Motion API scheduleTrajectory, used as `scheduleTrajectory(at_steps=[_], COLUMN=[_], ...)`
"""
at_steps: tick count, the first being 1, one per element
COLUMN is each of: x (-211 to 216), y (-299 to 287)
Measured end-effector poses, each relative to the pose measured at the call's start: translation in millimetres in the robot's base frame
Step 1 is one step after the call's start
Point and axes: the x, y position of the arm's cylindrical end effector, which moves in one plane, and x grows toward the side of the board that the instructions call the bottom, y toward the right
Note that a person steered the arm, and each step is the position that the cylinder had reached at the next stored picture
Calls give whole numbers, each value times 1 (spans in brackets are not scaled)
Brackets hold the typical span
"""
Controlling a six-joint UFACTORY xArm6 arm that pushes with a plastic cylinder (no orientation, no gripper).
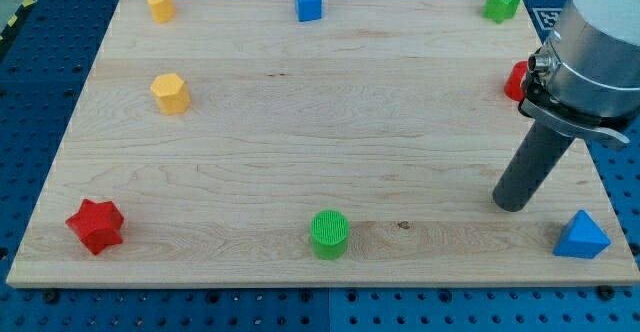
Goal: Point your arm at red circle
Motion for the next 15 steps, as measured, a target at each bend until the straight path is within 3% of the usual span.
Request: scheduleTrajectory(at_steps=[15], x=[-42], y=[0])
